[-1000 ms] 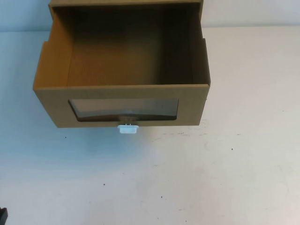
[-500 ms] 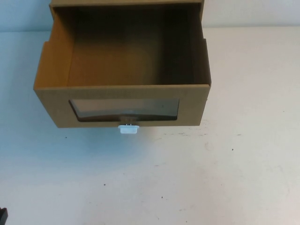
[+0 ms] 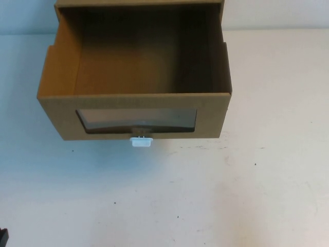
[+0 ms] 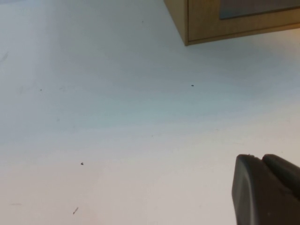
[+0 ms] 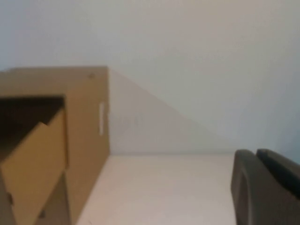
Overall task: Open the shoe box
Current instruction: 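Pull the top drawer of the cardboard box fully open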
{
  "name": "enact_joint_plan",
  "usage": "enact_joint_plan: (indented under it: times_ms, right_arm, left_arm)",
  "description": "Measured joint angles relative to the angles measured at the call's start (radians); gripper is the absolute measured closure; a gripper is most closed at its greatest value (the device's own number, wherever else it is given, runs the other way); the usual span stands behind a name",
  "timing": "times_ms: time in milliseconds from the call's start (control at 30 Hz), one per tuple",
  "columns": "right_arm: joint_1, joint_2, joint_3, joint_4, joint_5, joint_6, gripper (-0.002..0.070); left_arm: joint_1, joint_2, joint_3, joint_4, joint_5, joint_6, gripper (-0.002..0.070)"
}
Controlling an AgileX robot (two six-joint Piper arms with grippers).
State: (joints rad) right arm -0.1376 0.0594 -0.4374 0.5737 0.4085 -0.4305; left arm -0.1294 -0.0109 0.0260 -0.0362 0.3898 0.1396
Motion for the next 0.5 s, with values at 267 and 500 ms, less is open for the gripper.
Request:
enact_joint_plan:
  times_ms: [267,500]
  right_arm:
    - [-0.09,-0.037,0.151,-0.243,0.086,0.265,0.0689]
    - [-0.087,-0.037,0.301,-0.283,0.026,0.274,0.0689]
  left_arm:
    - [0.0,0.0,0.0,0.0,0.0,0.0,0.0678]
    - [0.0,0.0,0.0,0.0,0.0,0.0,0.0678]
